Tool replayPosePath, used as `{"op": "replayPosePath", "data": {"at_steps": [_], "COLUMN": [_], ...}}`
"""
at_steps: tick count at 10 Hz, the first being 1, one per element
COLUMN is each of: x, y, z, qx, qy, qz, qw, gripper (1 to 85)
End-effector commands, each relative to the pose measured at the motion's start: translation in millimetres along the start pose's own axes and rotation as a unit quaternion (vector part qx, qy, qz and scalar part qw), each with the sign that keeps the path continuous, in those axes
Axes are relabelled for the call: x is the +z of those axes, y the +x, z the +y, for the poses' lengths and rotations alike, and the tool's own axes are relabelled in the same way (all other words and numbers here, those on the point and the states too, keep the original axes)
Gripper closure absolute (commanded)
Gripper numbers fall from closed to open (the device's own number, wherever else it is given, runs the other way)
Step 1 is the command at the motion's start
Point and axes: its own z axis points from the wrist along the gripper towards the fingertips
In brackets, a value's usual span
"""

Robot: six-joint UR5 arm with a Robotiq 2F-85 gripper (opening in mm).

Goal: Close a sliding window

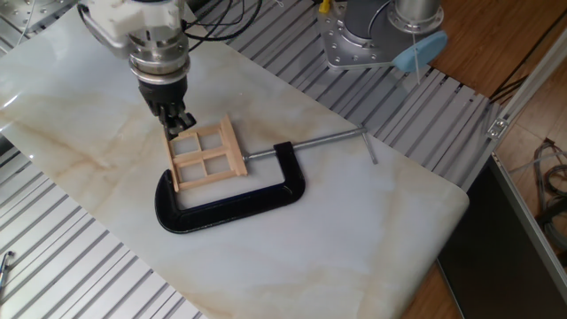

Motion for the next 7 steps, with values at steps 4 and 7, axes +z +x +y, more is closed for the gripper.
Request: {"op": "replayPosePath", "data": {"at_steps": [4, 7], "x": [-6.3, -3.3], "y": [-2.9, -2.1], "z": [-4.6, -11.1], "qx": [0.020, 0.006], "qy": [-0.012, -0.010], "qz": [-0.008, -0.006], "qw": [0.9997, 0.9999], "gripper": [85.0, 85.0]}}
